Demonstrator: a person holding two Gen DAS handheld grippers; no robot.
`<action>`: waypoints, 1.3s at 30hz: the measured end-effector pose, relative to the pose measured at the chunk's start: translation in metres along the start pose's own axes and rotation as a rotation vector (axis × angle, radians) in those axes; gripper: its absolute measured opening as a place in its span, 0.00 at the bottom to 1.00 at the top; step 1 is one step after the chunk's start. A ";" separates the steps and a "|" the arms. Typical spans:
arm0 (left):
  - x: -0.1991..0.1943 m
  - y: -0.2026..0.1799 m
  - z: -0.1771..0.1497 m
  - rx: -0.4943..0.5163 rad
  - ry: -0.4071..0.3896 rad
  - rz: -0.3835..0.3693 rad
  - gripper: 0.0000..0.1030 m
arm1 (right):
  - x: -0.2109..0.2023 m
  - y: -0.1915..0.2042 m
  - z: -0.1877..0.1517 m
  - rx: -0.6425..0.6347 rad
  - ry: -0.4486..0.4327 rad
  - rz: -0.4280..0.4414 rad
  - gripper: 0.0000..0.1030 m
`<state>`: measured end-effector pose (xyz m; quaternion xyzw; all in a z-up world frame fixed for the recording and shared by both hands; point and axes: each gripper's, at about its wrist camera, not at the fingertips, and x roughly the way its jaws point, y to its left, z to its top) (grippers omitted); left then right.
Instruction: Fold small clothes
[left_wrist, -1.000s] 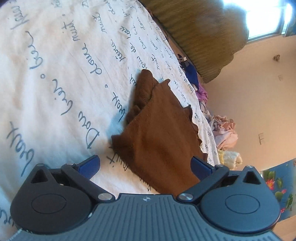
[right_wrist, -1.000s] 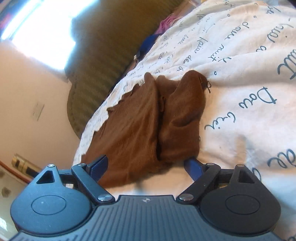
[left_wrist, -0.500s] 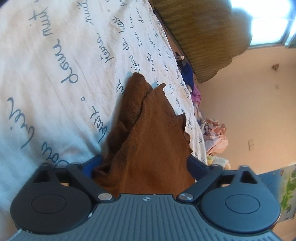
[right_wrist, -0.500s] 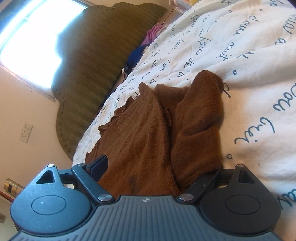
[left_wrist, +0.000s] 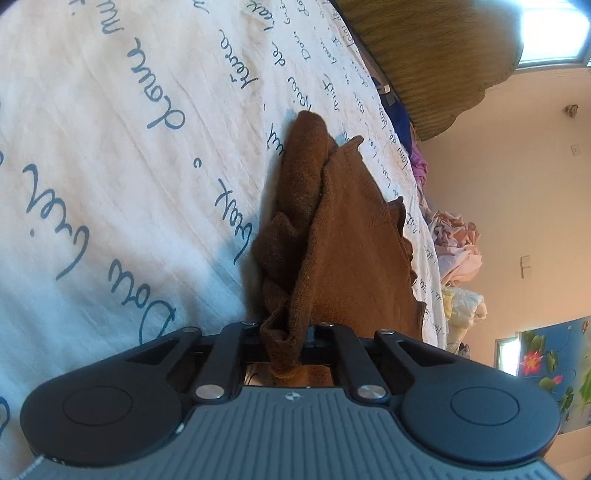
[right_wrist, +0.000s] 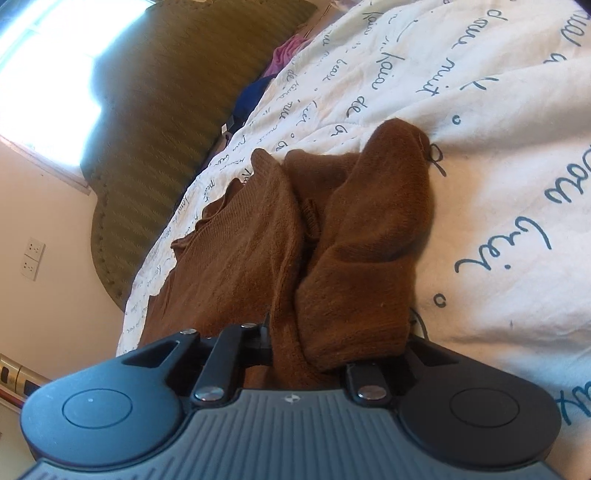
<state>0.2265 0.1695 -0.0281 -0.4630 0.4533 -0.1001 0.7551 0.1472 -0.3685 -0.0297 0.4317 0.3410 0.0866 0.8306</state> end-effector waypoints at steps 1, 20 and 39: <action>-0.003 -0.003 0.000 0.010 -0.009 -0.004 0.08 | -0.001 0.002 0.000 -0.007 0.001 -0.004 0.10; -0.085 0.009 -0.043 0.034 0.003 -0.035 0.07 | -0.072 0.021 -0.029 -0.062 0.029 -0.022 0.09; -0.167 0.059 -0.129 0.046 0.025 0.005 0.07 | -0.160 0.006 -0.125 -0.136 0.048 -0.032 0.09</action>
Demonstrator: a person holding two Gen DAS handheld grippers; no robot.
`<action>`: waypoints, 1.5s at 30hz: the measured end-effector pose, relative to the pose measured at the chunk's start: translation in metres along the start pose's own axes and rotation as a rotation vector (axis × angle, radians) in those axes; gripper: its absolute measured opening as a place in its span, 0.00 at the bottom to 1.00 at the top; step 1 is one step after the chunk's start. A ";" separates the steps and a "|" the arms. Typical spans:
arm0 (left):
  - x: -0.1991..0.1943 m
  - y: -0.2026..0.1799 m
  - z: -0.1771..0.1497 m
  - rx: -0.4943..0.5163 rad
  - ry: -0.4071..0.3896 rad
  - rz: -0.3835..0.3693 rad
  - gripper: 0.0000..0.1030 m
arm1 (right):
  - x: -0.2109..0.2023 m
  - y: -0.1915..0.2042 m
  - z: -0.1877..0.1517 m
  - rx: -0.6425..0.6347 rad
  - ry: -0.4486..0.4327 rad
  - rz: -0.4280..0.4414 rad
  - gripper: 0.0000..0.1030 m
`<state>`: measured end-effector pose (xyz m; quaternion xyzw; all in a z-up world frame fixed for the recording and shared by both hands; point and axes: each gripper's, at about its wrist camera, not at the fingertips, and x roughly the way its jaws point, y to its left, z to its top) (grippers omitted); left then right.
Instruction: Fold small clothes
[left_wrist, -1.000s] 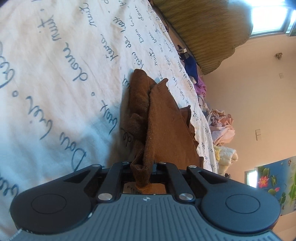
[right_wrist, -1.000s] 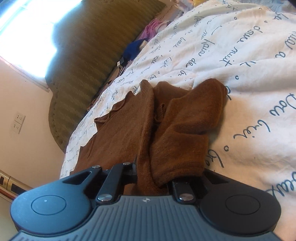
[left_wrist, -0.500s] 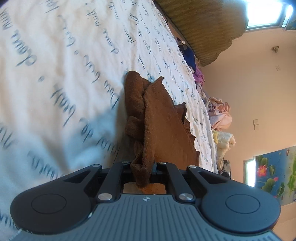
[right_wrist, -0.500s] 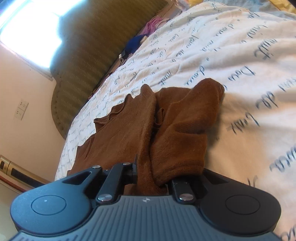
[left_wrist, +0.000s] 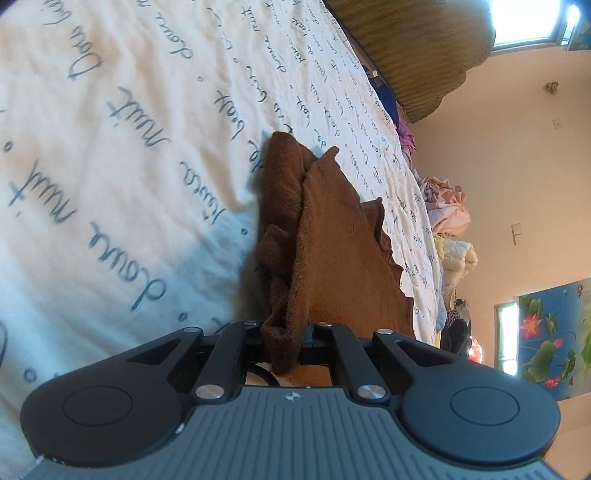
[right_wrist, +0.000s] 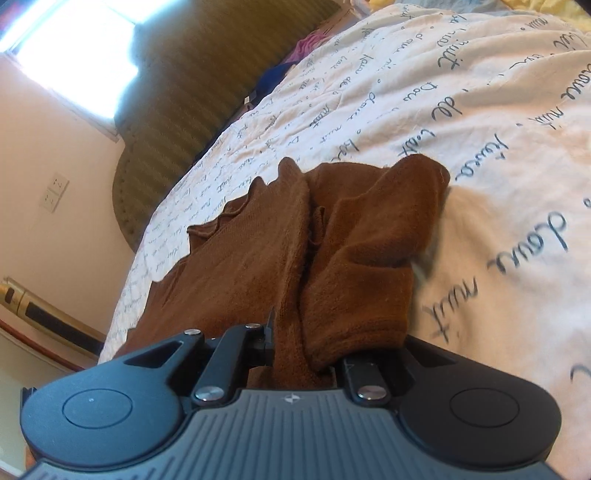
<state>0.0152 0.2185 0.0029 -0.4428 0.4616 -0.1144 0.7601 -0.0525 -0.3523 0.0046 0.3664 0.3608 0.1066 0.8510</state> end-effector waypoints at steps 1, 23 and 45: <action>-0.002 0.002 -0.001 0.002 -0.003 0.004 0.07 | -0.003 0.002 -0.005 -0.006 -0.006 -0.003 0.09; -0.055 0.021 -0.022 -0.057 -0.107 -0.153 0.99 | -0.071 0.070 -0.069 -0.356 -0.178 -0.242 0.60; 0.009 -0.036 -0.049 0.222 -0.171 0.167 0.99 | 0.036 0.207 -0.055 -0.606 -0.088 -0.090 0.68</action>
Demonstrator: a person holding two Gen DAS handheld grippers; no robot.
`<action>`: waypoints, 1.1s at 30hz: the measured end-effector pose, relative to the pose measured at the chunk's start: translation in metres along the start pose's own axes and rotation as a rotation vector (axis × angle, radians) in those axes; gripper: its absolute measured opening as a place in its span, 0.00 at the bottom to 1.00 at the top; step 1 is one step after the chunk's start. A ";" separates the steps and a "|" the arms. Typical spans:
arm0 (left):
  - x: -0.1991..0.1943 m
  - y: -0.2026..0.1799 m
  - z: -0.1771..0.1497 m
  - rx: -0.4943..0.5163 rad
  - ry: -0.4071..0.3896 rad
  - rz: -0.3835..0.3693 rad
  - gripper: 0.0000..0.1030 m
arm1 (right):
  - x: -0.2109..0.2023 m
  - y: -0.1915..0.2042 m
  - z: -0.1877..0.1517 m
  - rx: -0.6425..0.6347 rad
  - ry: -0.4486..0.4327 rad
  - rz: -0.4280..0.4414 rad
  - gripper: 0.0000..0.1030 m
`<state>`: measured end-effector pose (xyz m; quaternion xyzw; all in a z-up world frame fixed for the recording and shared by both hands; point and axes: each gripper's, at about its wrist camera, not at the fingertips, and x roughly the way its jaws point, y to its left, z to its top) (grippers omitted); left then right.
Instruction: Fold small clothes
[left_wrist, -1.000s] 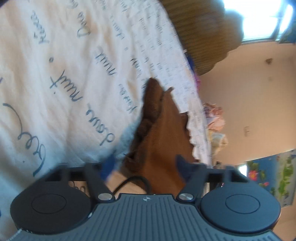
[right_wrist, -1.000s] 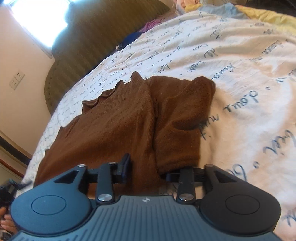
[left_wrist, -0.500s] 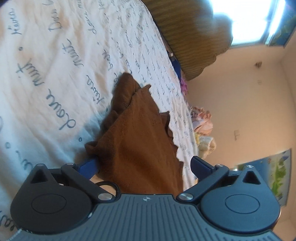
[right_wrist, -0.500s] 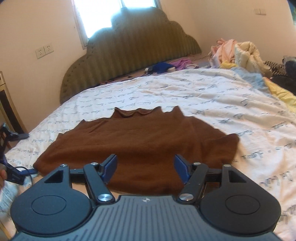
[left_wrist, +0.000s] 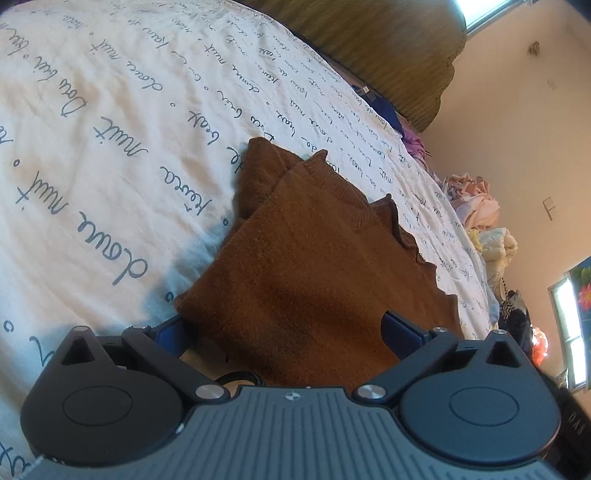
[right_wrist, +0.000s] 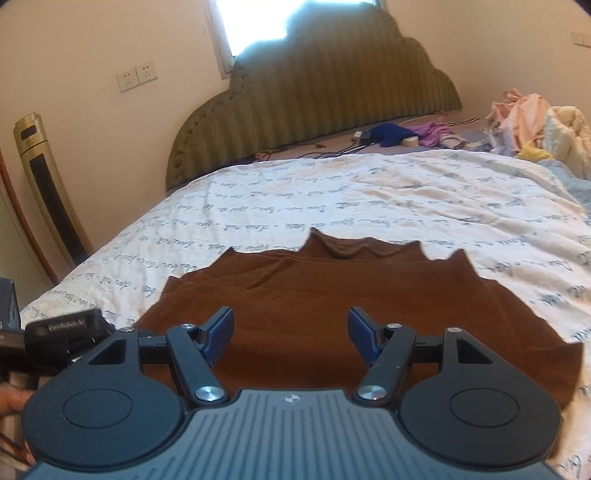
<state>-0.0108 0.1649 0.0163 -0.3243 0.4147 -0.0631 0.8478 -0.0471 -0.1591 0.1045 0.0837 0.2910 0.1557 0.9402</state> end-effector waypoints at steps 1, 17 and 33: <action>0.000 0.000 -0.001 0.010 -0.003 0.002 0.99 | 0.005 0.005 0.003 -0.010 0.005 0.000 0.71; 0.005 -0.010 -0.013 0.121 -0.054 0.027 0.98 | 0.109 0.022 0.027 0.002 0.213 -0.045 0.76; -0.005 -0.002 -0.032 0.165 -0.149 0.055 0.09 | 0.231 0.167 0.062 -0.340 0.524 -0.100 0.77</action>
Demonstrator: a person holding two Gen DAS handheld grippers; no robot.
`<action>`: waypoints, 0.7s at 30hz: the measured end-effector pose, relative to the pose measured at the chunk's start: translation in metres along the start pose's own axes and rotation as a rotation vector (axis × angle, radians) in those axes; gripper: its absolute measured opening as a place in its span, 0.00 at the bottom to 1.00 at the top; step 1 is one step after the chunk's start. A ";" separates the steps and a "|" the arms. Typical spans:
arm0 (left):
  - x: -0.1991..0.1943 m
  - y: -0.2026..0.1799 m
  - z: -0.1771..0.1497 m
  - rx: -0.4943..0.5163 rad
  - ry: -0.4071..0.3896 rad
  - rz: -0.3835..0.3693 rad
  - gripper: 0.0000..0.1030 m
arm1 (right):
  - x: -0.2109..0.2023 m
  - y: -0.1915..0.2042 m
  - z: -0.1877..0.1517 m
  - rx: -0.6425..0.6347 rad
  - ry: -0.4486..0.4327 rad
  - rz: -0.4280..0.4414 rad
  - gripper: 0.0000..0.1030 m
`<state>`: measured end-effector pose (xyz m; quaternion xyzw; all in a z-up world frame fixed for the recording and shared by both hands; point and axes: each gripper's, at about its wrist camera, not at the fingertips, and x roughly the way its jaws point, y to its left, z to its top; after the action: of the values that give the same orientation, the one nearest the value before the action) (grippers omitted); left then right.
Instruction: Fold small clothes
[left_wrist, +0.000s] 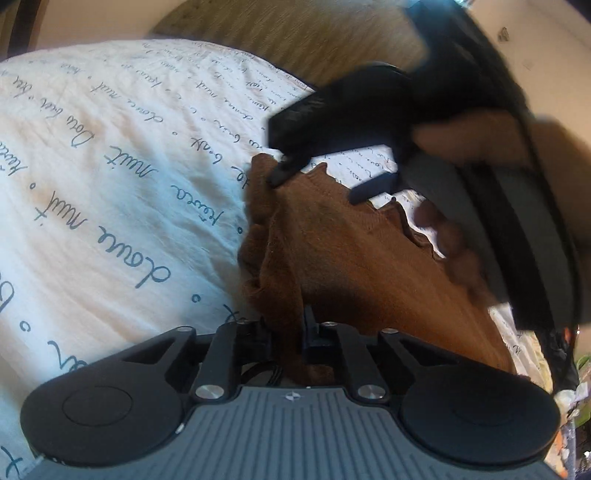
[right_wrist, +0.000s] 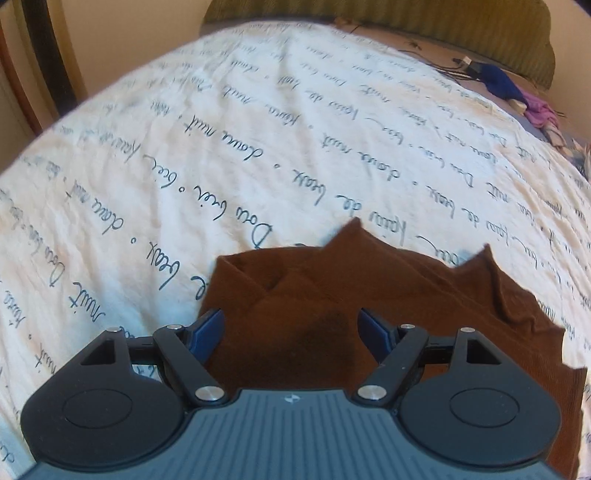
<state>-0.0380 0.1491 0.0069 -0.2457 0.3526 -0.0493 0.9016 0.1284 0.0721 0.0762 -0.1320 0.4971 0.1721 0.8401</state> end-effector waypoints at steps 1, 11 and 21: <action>0.000 -0.004 -0.002 0.013 -0.006 0.002 0.09 | 0.002 0.005 0.004 -0.006 0.015 -0.002 0.77; 0.008 -0.015 -0.014 0.051 -0.033 -0.006 0.09 | 0.016 0.032 0.021 -0.050 0.105 -0.055 0.77; 0.002 -0.013 -0.024 0.056 -0.047 -0.013 0.09 | 0.032 0.045 0.022 -0.060 0.176 -0.156 0.76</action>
<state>-0.0513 0.1276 -0.0039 -0.2237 0.3280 -0.0594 0.9159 0.1409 0.1265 0.0565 -0.2099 0.5518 0.1086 0.7998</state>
